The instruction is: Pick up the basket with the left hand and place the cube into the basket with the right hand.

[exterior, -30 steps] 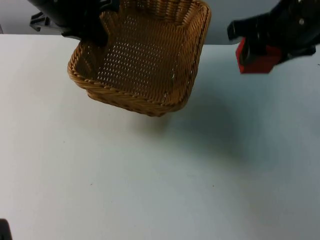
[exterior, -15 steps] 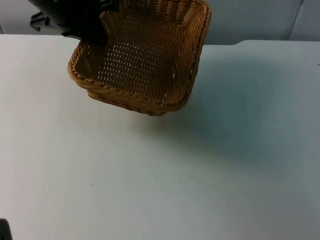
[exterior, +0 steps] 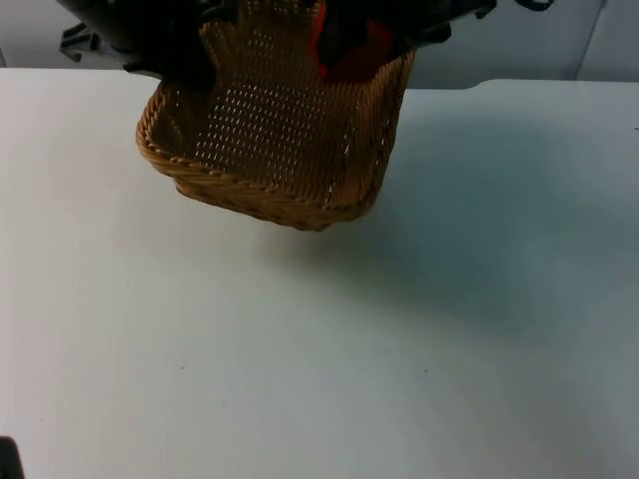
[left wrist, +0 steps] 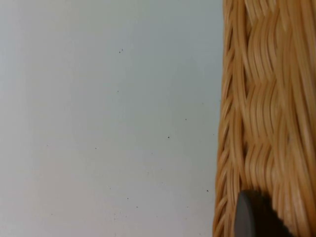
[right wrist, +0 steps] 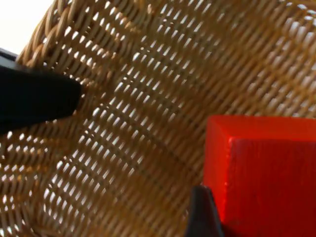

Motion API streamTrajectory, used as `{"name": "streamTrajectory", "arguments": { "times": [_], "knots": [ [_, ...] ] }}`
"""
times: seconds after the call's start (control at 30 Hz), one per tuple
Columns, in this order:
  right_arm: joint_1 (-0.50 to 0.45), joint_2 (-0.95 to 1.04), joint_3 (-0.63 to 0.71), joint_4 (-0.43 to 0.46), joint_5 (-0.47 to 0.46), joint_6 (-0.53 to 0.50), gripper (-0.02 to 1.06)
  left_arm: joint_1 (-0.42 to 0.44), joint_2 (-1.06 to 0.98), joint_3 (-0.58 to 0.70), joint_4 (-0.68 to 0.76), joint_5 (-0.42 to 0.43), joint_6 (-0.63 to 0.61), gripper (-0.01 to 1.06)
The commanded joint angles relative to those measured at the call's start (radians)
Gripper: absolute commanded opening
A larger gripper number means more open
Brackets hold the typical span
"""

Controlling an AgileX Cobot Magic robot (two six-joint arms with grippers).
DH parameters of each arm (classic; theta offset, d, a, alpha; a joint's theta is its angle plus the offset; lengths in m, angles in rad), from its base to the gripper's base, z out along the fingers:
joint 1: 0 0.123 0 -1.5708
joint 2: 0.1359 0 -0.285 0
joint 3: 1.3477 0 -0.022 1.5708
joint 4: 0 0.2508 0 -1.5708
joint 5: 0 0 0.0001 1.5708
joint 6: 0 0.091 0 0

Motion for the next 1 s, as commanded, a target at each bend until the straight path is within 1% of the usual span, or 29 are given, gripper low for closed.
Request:
{"name": "streamTrajectory", "arguments": {
  "times": [0.0, 0.07, 0.13, 0.17, 0.2, 0.27, 0.33, 0.37, 0.43, 0.5, 0.53, 0.6, 0.63, 0.67, 0.7, 0.73, 0.77, 0.8, 0.83, 0.87, 0.9, 0.93, 0.97],
  "knots": [
    [0.002, 0.036, -0.069, 0.023, 0.015, -0.018, 0.01, 0.002, -0.019, -0.011, -0.032, -0.018, -0.002, 0.0],
    [0.004, 0.049, -0.082, 0.024, 0.022, -0.018, 0.02, 0.002, -0.019, -0.011, -0.032, -0.018, -0.002, 0.0],
    [0.004, 0.073, -0.115, 0.024, 0.049, -0.018, 0.08, 0.002, -0.019, -0.011, -0.032, -0.02, -0.002, 0.0],
    [0.004, 0.083, -0.123, 0.024, 0.064, -0.031, 0.13, 0.002, -0.019, -0.011, -0.032, -0.02, -0.002, 0.0],
    [0.004, 0.083, -0.123, 0.024, 0.064, -0.031, 0.13, 0.002, -0.019, -0.011, -0.032, -0.02, -0.002, 0.0],
    [0.004, 0.093, -0.132, 0.024, 0.084, -0.059, 0.32, 0.002, -0.019, -0.011, -0.034, -0.02, -0.002, 0.0],
    [0.004, 0.093, -0.132, 0.022, 0.085, -0.061, 0.5, 0.002, -0.019, -0.011, -0.034, -0.02, -0.002, 0.0],
    [0.004, 0.093, -0.132, 0.022, 0.085, -0.061, 0.5, 0.002, -0.019, -0.011, -0.034, -0.02, -0.002, 0.0],
    [0.004, 0.093, -0.132, 0.022, 0.082, -0.068, 0.68, 0.002, -0.019, -0.011, -0.034, -0.02, -0.002, 0.0],
    [0.001, 0.093, -0.132, 0.022, 0.075, -0.07, 0.8, 0.002, -0.019, -0.011, -0.034, -0.02, -0.002, 0.0],
    [0.001, 0.093, -0.132, 0.022, 0.075, -0.07, 0.8, 0.002, -0.019, -0.011, -0.034, -0.02, -0.002, 0.0],
    [-0.001, 0.08, -0.159, 0.01, 0.068, -0.098, 0.88, 0.002, -0.019, -0.011, -0.034, -0.02, -0.002, 0.0],
    [-0.001, 0.072, -0.188, -0.008, 0.074, -0.098, 0.88, 0.002, -0.019, -0.011, -0.034, -0.022, -0.002, 0.0],
    [-0.001, 0.072, -0.188, -0.008, 0.074, -0.098, 0.88, 0.002, -0.019, -0.011, -0.034, -0.022, -0.002, 0.0],
    [-0.001, 0.065, -0.227, -0.023, 0.086, -0.098, 0.88, 0.002, -0.019, -0.011, -0.034, -0.022, -0.002, 0.0],
    [-0.001, 0.054, -0.273, -0.05, 0.101, -0.098, 0.87, 0.002, -0.019, -0.011, -0.034, -0.022, -0.002, 0.0],
    [-0.001, 0.042, -0.316, -0.096, 0.121, -0.094, 0.85, 0.002, -0.019, -0.011, -0.034, -0.022, -0.002, 0.0],
    [-0.001, 0.033, -0.373, -0.149, 0.153, -0.083, 0.79, 0.002, -0.019, -0.011, -0.034, -0.022, -0.002, 0.0],
    [-0.001, 0.033, -0.373, -0.149, 0.153, -0.083, 0.79, 0.002, -0.019, -0.011, -0.034, -0.022, -0.002, 0.0],
    [-0.001, 0.025, -0.435, -0.232, 0.194, -0.062, 0.7, 0.002, -0.019, -0.011, -0.034, -0.022, -0.002, 0.0],
    [-0.001, 0.021, -0.486, -0.337, 0.243, -0.031, 0.58, 0.002, -0.019, -0.011, -0.034, -0.022, -0.002, 0.0],
    [-0.003, 0.021, -0.578, -0.494, 0.313, 0.046, 0.39, 0.002, -0.019, -0.011, -0.034, -0.022, -0.002, 0.0],
    [-0.008, 0.018, -0.601, -0.536, 0.328, 0.083, 0.31, 0.002, -0.019, -0.011, -0.034, -0.022, -0.002, 0.0]
  ]
}}
